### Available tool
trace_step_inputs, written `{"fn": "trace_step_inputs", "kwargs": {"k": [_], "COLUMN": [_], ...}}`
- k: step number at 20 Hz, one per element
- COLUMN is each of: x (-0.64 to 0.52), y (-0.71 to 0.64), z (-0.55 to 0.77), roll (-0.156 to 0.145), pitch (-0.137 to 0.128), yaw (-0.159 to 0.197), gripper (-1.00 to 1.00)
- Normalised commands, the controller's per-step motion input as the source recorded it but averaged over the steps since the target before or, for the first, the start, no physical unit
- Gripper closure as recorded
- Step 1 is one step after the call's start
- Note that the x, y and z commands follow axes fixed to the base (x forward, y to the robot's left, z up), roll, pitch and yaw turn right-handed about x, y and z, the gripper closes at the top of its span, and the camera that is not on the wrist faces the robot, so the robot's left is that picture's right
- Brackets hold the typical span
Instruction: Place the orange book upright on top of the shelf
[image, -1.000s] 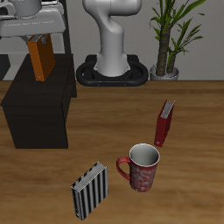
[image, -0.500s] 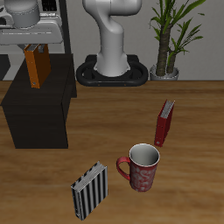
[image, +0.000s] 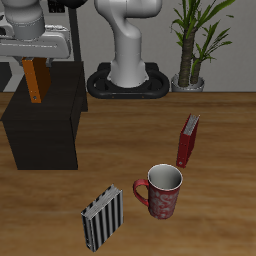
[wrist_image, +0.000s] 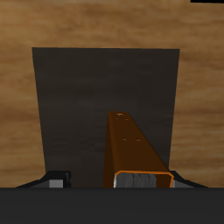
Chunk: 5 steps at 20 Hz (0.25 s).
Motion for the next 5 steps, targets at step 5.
{"fn": "trace_step_inputs", "kwargs": {"k": [5], "x": [-0.01], "y": [0.06], "z": [0.0], "roll": [0.006], "pitch": [0.0], "yaw": [0.002], "gripper": [-1.0]}}
